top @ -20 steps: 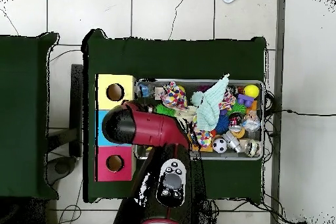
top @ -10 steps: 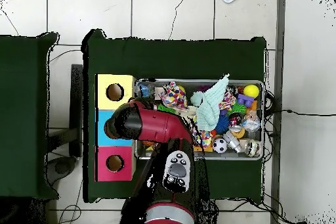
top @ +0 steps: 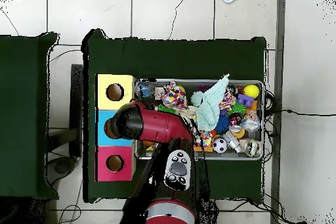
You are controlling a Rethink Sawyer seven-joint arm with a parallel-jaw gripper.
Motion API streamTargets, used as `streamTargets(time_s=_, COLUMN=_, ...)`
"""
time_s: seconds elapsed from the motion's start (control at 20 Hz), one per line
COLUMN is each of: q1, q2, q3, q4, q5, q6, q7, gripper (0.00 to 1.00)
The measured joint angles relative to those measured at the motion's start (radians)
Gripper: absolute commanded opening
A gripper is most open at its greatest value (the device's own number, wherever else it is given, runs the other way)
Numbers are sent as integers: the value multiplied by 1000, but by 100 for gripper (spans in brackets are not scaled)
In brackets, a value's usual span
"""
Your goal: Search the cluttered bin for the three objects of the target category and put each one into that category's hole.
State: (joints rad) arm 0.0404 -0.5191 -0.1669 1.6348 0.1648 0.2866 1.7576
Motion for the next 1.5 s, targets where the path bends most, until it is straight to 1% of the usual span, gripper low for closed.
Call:
streamTargets(time_s=0.7, q1=6, q2=-11, q3=0, q4=-22, q5=0, q6=1, q7=0, gripper=100)
streamTargets(time_s=0.95, q1=19, q2=-15, q3=0, q4=-45, q5=0, q6=14, q7=0, gripper=100)
streamTargets(time_s=1.25, q1=50, q2=-14, q3=-26, q4=-76, q5=-1, q6=53, q7=0, gripper=100)
streamTargets(time_s=1.5, q1=55, q2=-5, q3=-36, q4=-88, q5=-1, q6=55, q7=0, gripper=100)
